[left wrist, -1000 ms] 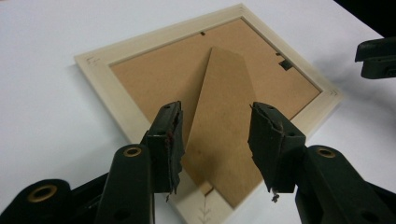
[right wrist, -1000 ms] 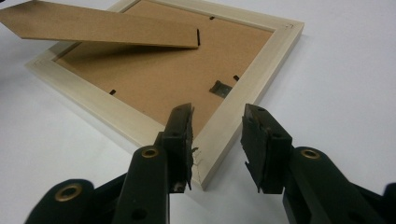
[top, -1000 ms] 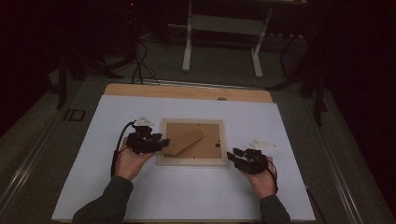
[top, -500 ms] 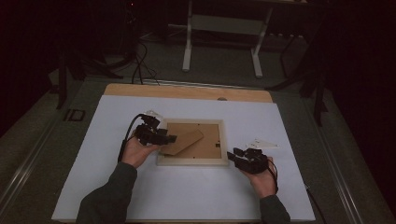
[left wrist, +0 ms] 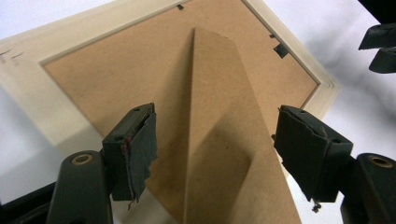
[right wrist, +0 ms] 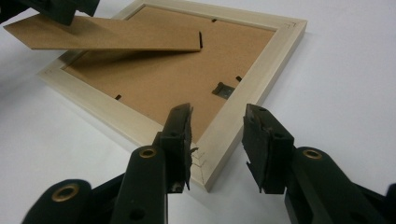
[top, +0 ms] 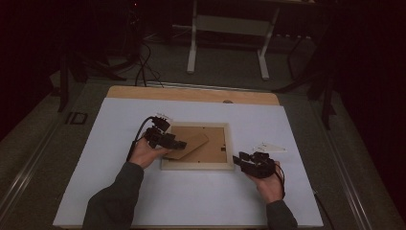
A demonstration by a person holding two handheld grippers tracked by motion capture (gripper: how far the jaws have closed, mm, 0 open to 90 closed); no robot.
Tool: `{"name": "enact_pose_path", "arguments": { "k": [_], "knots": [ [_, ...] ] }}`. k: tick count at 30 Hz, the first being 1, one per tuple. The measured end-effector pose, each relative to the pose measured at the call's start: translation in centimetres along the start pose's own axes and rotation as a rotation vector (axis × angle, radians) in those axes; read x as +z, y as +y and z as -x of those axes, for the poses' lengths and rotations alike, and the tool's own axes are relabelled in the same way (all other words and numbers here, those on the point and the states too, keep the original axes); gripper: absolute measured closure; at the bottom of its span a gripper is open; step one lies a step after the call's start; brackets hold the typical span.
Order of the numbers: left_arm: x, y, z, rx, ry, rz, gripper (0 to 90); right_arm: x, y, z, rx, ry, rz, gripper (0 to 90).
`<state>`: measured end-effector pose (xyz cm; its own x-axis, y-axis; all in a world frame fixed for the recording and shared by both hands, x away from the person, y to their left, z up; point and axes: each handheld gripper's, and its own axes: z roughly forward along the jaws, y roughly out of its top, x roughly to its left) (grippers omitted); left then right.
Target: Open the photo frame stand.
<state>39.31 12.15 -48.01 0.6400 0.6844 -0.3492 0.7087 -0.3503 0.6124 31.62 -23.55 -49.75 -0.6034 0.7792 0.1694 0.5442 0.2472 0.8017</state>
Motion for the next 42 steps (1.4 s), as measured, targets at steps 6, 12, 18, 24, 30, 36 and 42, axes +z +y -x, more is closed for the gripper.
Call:
{"name": "enact_pose_path", "arguments": {
  "k": [6, 12, 18, 24, 30, 36, 42],
  "knots": [
    [1.2, 0.4, 0.3, 0.023, 0.002, -0.036, 29.3, 0.0, 0.0, 0.0, 0.0, -0.002, -0.003, 61.6],
    [2.0, 0.5, 0.5, 0.047, 0.002, -0.079, 26.5, 0.1, -0.1, 0.1, 0.001, -0.004, -0.007, 61.5],
    [2.5, 0.7, 0.9, 0.068, -0.017, -0.103, 26.5, 0.2, -0.2, 0.1, -0.002, -0.007, -0.012, 61.4],
    [3.1, 0.8, 1.0, 0.075, -0.015, -0.125, 31.9, 0.2, -0.2, 0.1, -0.001, -0.009, -0.011, 61.4],
    [3.4, 0.8, 1.2, 0.089, -0.001, -0.143, 35.1, 0.3, -0.3, 0.2, -0.001, -0.011, -0.015, 61.4],
    [3.7, 0.8, 1.4, 0.109, 0.022, -0.165, 36.8, 0.2, -0.2, 0.2, 0.004, -0.013, -0.01, 61.3],
    [3.7, 0.7, 1.5, 0.118, 0.032, -0.162, 37.7, 0.2, -0.3, 0.3, 0.006, -0.013, -0.012, 61.2]
  ]
}}
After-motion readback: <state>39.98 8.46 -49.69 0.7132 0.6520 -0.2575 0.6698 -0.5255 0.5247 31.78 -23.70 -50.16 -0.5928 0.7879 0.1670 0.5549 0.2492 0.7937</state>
